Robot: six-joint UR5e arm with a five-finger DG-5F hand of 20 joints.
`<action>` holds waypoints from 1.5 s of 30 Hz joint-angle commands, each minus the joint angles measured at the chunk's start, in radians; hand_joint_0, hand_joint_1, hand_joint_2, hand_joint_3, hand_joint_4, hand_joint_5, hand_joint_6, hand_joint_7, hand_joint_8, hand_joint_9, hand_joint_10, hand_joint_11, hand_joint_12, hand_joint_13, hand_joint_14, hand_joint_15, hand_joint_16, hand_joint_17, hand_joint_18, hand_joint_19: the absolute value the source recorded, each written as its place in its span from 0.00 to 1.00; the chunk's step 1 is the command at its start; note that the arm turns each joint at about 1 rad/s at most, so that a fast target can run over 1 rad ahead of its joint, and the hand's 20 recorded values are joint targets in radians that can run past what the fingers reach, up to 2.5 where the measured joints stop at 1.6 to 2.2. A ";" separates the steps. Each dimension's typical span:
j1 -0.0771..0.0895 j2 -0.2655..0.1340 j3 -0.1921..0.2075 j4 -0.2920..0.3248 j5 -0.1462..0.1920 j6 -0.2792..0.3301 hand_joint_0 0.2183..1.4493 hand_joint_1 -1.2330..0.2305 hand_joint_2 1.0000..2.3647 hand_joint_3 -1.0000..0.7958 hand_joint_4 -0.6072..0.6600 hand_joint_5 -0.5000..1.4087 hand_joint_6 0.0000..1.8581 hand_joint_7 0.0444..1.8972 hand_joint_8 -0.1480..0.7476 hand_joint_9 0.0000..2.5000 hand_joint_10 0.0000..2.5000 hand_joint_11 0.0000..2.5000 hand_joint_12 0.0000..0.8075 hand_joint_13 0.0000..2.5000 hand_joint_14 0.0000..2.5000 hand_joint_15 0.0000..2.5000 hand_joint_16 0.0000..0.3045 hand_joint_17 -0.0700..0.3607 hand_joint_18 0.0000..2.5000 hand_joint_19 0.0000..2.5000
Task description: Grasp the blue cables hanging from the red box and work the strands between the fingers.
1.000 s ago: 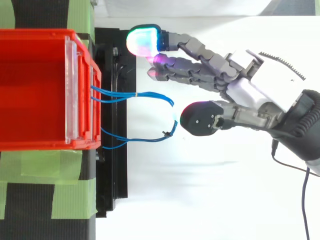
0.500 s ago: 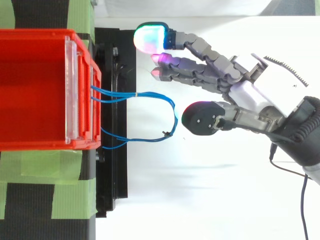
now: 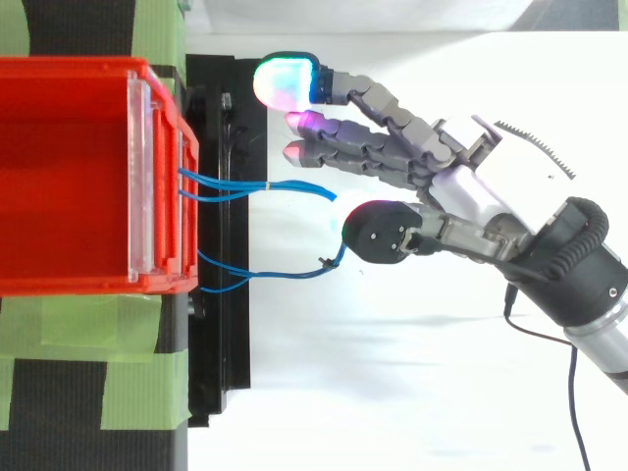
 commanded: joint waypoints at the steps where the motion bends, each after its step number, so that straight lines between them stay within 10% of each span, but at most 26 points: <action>1: -0.001 -0.001 0.013 -0.002 0.015 -0.005 0.39 0.46 0.00 0.03 0.65 0.11 0.00 0.32 0.60 0.18 0.00 0.08 0.64 0.24 0.00 0.13 0.25 0.55 0.18 0.06; 45: 0.027 -0.041 0.076 -0.010 0.063 -0.060 0.42 0.47 0.00 0.04 0.69 0.16 0.00 0.33 0.67 0.41 0.01 0.31 0.65 0.48 0.01 0.35 0.23 0.53 0.35 0.17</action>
